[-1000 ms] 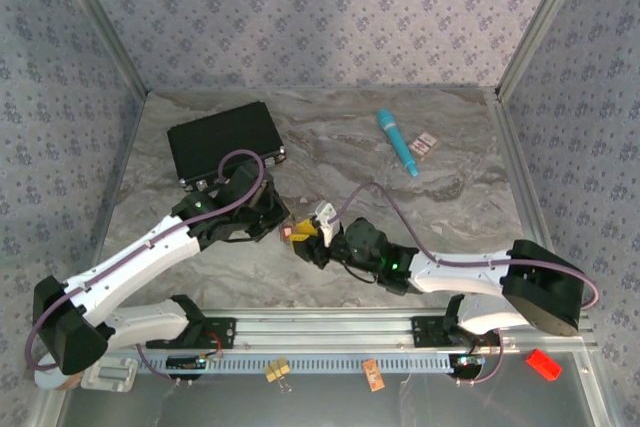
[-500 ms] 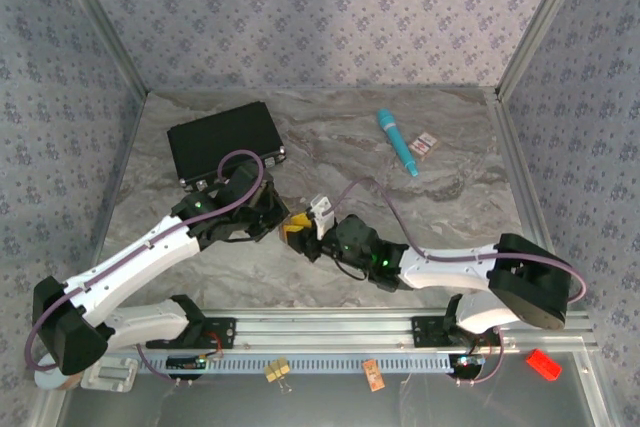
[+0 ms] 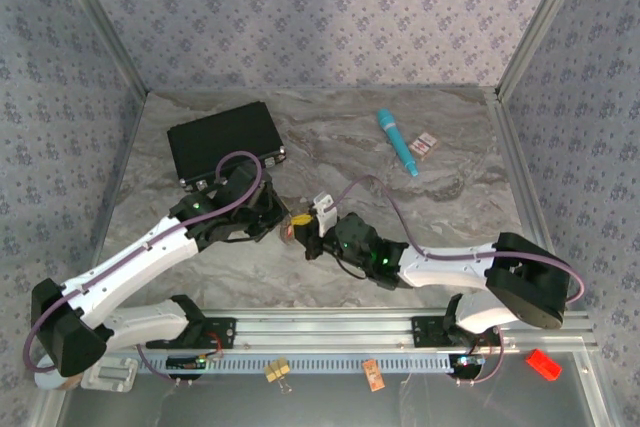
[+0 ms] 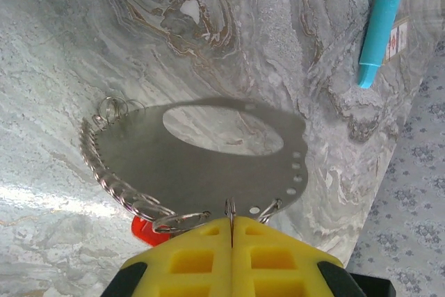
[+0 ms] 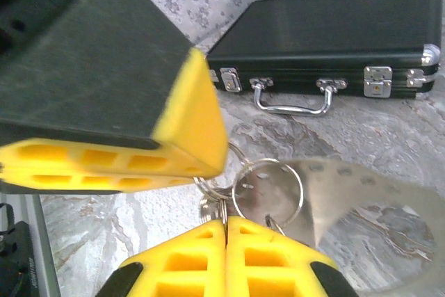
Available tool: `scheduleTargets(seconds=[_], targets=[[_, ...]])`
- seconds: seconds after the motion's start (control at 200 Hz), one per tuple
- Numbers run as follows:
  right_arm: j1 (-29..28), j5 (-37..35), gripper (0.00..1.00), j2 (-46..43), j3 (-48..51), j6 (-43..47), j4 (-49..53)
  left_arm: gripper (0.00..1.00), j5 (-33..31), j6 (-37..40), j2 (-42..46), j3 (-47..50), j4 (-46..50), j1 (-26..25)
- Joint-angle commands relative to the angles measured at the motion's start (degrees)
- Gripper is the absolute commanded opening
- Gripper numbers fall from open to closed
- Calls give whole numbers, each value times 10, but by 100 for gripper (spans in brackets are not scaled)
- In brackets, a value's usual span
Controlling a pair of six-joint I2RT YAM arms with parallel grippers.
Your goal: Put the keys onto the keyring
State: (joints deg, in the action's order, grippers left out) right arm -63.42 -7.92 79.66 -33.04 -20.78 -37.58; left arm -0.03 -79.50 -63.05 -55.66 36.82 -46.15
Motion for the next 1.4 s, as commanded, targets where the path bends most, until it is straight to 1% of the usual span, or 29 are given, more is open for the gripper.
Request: scheduleTargets(seconds=[0.0,0.21,0.36,0.425,0.48,0.525,0.58,0.675,0.79,0.85,1.024,1.149,1.394], targets=[[13,-6,0,-4,5,-3,40,0,1,-27,14,0,11,-3],[16,-19,0,-7,3,-2,62,0,6,-55,17,6,12,-3],[15,-27,0,-9,-6,15,80,0,12,-73,17,7,16,-3],[11,-26,10,-17,-4,39,74,0,13,-85,18,11,17,-3],[7,-15,20,-31,4,77,64,0,13,-100,20,16,16,-3],[2,-6,24,-50,14,123,60,0,15,-115,22,20,14,-3],[-5,2,26,-72,27,197,64,0,20,-136,21,24,10,-3],[-11,13,26,-98,52,303,74,0,29,-168,20,25,9,-3],[-12,56,25,-117,47,364,82,0,35,-206,24,27,12,-3],[-13,65,24,-117,33,378,84,0,37,-222,26,27,14,-3],[-14,33,23,-83,8,408,60,0,40,-248,27,25,13,-3],[-12,8,23,-62,-3,423,34,0,44,-250,24,21,14,-3],[-7,11,26,-31,-21,442,21,0,45,-250,23,17,17,-4]])
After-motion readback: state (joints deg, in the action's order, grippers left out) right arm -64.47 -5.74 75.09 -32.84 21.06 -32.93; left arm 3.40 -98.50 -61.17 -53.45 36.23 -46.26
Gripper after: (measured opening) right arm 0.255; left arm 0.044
